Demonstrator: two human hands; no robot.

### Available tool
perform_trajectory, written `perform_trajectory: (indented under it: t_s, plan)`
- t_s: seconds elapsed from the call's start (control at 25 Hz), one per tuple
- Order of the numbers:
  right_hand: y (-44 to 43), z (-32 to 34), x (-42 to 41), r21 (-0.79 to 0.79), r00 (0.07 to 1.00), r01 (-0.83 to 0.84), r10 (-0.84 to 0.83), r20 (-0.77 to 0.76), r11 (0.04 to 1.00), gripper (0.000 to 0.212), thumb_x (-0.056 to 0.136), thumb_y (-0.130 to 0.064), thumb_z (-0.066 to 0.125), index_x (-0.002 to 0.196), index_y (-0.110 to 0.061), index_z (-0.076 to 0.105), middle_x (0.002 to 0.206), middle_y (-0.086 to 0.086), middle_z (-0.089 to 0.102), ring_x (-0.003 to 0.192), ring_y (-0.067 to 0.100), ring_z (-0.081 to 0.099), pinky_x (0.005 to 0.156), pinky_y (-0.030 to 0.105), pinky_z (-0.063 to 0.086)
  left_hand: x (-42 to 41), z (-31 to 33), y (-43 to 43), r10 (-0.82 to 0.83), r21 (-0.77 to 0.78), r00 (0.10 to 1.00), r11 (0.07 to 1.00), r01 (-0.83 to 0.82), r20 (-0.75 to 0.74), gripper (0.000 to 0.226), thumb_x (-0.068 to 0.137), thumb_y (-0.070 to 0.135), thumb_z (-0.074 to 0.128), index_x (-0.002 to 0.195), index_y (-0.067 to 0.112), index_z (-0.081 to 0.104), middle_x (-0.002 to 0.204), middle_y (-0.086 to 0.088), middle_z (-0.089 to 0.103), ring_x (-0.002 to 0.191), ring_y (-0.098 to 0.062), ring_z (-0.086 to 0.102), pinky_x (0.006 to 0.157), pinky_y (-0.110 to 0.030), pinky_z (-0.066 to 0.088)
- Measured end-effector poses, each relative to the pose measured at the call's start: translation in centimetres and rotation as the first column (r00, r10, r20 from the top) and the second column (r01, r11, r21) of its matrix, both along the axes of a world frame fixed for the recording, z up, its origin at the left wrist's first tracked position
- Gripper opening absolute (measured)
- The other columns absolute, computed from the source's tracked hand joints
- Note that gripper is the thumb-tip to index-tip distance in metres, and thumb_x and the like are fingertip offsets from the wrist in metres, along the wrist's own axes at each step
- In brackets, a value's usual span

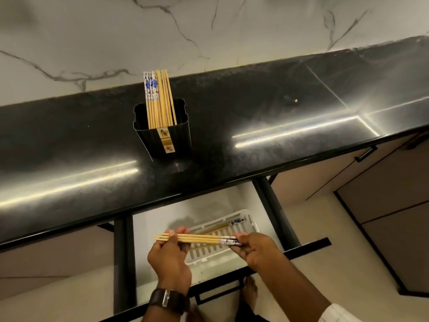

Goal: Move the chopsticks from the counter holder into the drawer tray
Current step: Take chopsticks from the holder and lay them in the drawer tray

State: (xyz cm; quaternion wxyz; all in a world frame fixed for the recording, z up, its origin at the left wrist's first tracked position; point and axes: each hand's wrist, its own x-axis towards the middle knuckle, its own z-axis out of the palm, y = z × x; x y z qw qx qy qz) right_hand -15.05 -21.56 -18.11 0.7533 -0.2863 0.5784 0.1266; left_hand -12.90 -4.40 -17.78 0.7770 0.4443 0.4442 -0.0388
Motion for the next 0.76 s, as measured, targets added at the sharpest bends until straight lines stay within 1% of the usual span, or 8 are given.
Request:
perform_trajectory:
  t_s: [0.08, 0.24, 0.32, 0.36, 0.44, 0.52, 0.64, 0.76]
  plan:
    - [-1.0, -1.0, 0.5, 0.006, 0.999, -0.002, 0.002, -0.043, 1.000, 0.011, 0.100, 0.012, 0.051, 0.106, 0.018, 0.057, 0.134, 0.033, 0.059, 0.130, 0.045, 0.057, 0.108, 0.056, 0.046, -0.2, -1.1, -0.2, 0.039, -0.037, 0.993, 0.998, -0.044, -0.108, 0.014, 0.096, -0.003, 0.058, 0.109, -0.003, 0.064, 0.103, -0.023, 0.072, 0.091, -0.036, 0.071, 0.078, -0.045, 0.059]
    - [0.2, -3.0, 2.5, -0.001, 0.996, -0.005, 0.005, -0.092, 1.000, 0.034, 0.100, 0.009, 0.054, 0.134, 0.011, 0.053, 0.133, 0.028, 0.061, 0.130, 0.041, 0.058, 0.104, 0.057, 0.048, -0.4, -2.8, -3.0, 0.185, -0.038, 0.934, 0.978, -0.207, -0.306, 0.025, 0.096, -0.005, 0.055, 0.117, -0.017, 0.058, 0.117, -0.028, 0.067, 0.086, -0.032, 0.067, 0.089, -0.049, 0.056]
    - [0.2, -4.4, 3.3, -0.026, 0.992, -0.013, 0.010, -0.122, 1.000, 0.036, 0.099, 0.010, 0.054, 0.135, 0.011, 0.054, 0.135, 0.027, 0.063, 0.125, 0.040, 0.062, 0.094, 0.056, 0.051, 0.1, -3.4, -3.9, 0.208, -0.042, 0.910, 0.970, -0.239, -0.359, 0.011, 0.096, -0.005, 0.055, 0.102, -0.014, 0.059, 0.121, -0.028, 0.064, 0.083, -0.031, 0.065, 0.096, -0.052, 0.054]
    - [-0.1, -5.1, 3.6, -0.047, 0.990, -0.025, 0.018, -0.137, 0.999, 0.036, 0.101, 0.009, 0.051, 0.136, 0.011, 0.053, 0.137, 0.026, 0.061, 0.122, 0.040, 0.063, 0.092, 0.055, 0.051, 0.4, -3.7, -4.2, 0.203, -0.043, 0.899, 0.970, -0.238, -0.388, 0.007, 0.096, -0.005, 0.055, 0.096, -0.011, 0.059, 0.122, -0.028, 0.063, 0.090, -0.032, 0.065, 0.099, -0.052, 0.053]
    - [-0.8, -6.6, 3.6, -0.086, 0.992, -0.094, 0.086, -0.097, 0.992, 0.042, 0.104, 0.008, 0.042, 0.146, 0.008, 0.043, 0.135, 0.024, 0.057, 0.105, 0.036, 0.063, 0.092, 0.049, 0.051, 0.7, -4.5, -4.4, 0.164, -0.053, 0.890, 0.977, -0.205, -0.425, 0.016, 0.097, -0.006, 0.054, 0.110, -0.014, 0.059, 0.119, -0.026, 0.060, 0.112, -0.037, 0.063, 0.103, -0.053, 0.050]
    - [-1.2, -7.3, 4.1, -0.127, 0.973, -0.213, 0.198, -0.122, 0.969, 0.045, 0.104, 0.007, 0.040, 0.148, 0.007, 0.040, 0.122, 0.019, 0.056, 0.089, 0.030, 0.061, 0.086, 0.045, 0.053, 1.2, -5.3, -4.5, 0.120, -0.081, 0.887, 0.982, -0.173, -0.447, 0.034, 0.099, -0.004, 0.051, 0.132, -0.013, 0.052, 0.125, -0.026, 0.058, 0.119, -0.036, 0.060, 0.106, -0.053, 0.048]
    - [-1.7, -9.0, 5.2, -0.104, 0.951, -0.209, 0.177, -0.253, 0.972, 0.034, 0.102, -0.001, 0.052, 0.134, 0.007, 0.057, 0.128, 0.021, 0.065, 0.113, 0.038, 0.065, 0.092, 0.056, 0.057, 2.2, -6.4, -4.4, 0.082, -0.113, 0.880, 0.982, -0.152, -0.468, 0.041, 0.102, -0.003, 0.044, 0.142, -0.009, 0.045, 0.137, -0.025, 0.055, 0.124, -0.037, 0.057, 0.108, -0.054, 0.045]
    - [-1.8, -9.1, 6.0, -0.096, 0.945, -0.147, 0.111, -0.309, 0.985, 0.028, 0.102, -0.006, 0.052, 0.126, 0.003, 0.063, 0.126, 0.023, 0.066, 0.114, 0.042, 0.065, 0.092, 0.060, 0.056, 2.9, -7.4, -4.1, 0.024, -0.178, 0.872, 0.976, -0.127, -0.488, 0.042, 0.104, 0.001, 0.042, 0.146, -0.003, 0.044, 0.148, -0.022, 0.051, 0.136, -0.038, 0.050, 0.110, -0.053, 0.041]
